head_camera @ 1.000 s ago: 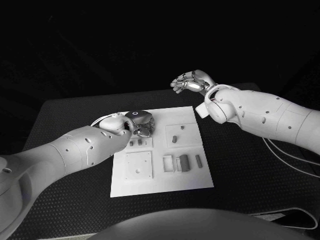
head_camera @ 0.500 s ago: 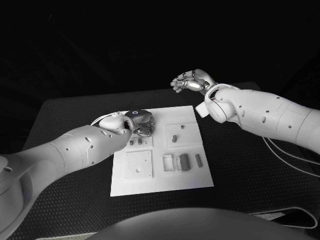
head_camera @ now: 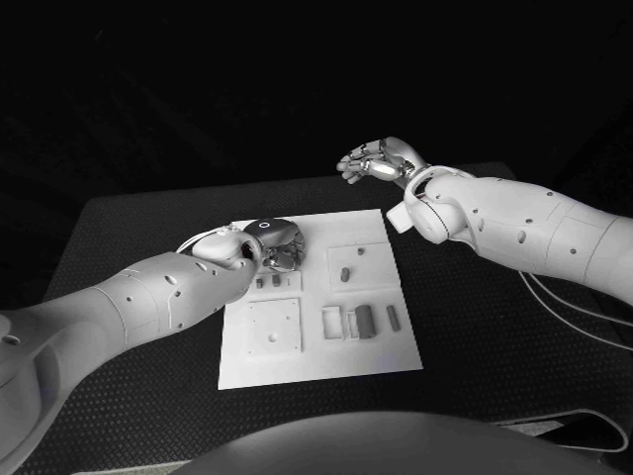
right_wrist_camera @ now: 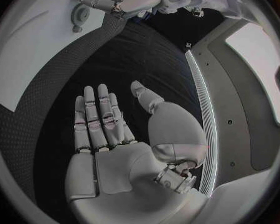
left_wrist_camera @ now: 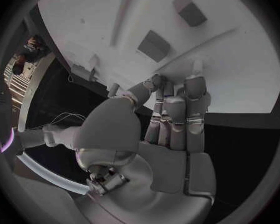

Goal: Assemble the parts on the task board

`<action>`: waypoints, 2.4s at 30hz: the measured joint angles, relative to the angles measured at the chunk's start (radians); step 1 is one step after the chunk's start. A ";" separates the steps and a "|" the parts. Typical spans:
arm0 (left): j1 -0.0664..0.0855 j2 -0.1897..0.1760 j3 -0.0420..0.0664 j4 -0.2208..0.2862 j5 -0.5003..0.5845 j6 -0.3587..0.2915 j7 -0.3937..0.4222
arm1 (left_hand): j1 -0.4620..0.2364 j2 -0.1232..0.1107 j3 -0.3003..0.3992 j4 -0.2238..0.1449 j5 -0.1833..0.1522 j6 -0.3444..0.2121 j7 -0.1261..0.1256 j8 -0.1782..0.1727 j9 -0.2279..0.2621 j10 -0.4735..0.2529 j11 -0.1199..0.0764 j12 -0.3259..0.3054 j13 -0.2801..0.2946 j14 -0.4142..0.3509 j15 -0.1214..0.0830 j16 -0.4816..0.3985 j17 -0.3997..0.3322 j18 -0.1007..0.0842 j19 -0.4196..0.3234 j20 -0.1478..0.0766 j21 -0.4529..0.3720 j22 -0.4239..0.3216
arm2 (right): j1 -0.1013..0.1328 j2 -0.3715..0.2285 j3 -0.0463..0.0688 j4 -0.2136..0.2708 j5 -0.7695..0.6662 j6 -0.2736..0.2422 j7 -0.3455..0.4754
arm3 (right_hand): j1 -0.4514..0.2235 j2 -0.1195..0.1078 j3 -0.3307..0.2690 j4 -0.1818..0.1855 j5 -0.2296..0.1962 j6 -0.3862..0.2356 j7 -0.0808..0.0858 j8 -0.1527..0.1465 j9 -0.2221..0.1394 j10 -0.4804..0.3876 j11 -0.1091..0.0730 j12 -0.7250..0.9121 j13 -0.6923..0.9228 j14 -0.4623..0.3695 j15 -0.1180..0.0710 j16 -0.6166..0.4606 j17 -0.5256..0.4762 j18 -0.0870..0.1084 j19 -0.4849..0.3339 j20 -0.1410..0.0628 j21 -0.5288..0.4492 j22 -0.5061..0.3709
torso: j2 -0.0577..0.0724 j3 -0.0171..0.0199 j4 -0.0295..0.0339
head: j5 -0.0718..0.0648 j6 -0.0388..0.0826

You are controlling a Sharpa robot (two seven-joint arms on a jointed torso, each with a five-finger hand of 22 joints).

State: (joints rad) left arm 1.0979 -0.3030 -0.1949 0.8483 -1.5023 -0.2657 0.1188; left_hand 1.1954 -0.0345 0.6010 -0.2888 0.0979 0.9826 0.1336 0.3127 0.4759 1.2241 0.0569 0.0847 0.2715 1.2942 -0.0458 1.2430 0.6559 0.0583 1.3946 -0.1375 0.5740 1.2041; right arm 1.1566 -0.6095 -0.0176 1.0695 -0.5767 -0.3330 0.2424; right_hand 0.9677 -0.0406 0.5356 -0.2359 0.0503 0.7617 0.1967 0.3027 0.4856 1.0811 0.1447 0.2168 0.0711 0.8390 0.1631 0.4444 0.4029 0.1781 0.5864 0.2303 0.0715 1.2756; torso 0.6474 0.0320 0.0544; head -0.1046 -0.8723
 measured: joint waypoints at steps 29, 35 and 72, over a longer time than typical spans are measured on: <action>-0.010 -0.048 0.041 0.058 0.093 -0.043 0.042 | -0.001 0.004 0.000 0.000 0.006 0.000 0.000 0.000 -0.001 0.003 -0.003 0.000 0.002 0.001 0.001 0.000 -0.002 -0.006 0.007 -0.005 0.000 0.001 | 0.000 -0.008 0.000 0.004 0.000 0.000 0.000 | 0.000 0.000 0.000 0.000 0.000 0.000 0.000 0.000 0.000 0.000 0.000 0.000 0.000 0.000 0.000 0.000 0.000 0.000 0.000 0.000 0.000 0.000 | -0.001 -0.0022 0.0023 | 0.002 0.005; -0.005 -0.056 0.044 0.067 0.101 -0.042 0.044 | -0.001 0.003 0.000 0.000 0.005 0.002 0.002 -0.001 0.000 0.002 -0.002 -0.001 0.002 0.001 0.001 0.004 -0.003 -0.006 0.007 -0.005 -0.004 0.001 | 0.000 -0.008 0.000 0.004 0.000 0.000 0.000 | 0.000 0.000 0.000 0.000 0.000 0.000 0.000 0.000 0.000 0.000 0.000 0.000 0.000 0.000 0.000 0.000 0.000 0.000 0.000 0.000 0.000 0.000 | 0.000 -0.0027 0.0016 | 0.003 0.006; 0.015 -0.196 0.049 0.144 0.105 0.015 0.020 | -0.010 0.002 0.005 0.000 0.001 0.000 0.000 -0.002 0.000 0.004 -0.004 -0.004 0.006 -0.001 -0.001 0.004 -0.005 -0.007 0.008 -0.003 -0.004 0.001 | 0.000 -0.019 0.000 0.006 0.000 -0.001 0.000 | 0.000 0.000 0.000 0.000 0.000 0.000 0.000 0.000 -0.001 0.000 0.000 0.000 0.000 0.000 0.000 0.000 0.000 0.000 0.000 0.000 0.000 0.000 | 0.000 -0.0022 0.0007 | 0.006 0.002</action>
State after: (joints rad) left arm 1.1127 -0.4991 -0.1457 0.9925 -1.3977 -0.2508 0.1386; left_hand 1.1852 -0.0327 0.6060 -0.2886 0.0993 0.9825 0.1336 0.3106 0.4760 1.2282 0.0529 0.0811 0.2773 1.2936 -0.0464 1.2468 0.6507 0.0515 1.4027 -0.1404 0.5702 1.2052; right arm 1.1566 -0.6286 -0.0177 1.0759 -0.5767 -0.3337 0.2424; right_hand 0.9677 -0.0406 0.5356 -0.2359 0.0503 0.7617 0.1967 0.3027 0.4849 1.0811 0.1447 0.2168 0.0711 0.8390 0.1631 0.4444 0.4031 0.1781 0.5864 0.2303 0.0715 1.2756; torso 0.6479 0.0298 0.0550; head -0.0986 -0.8702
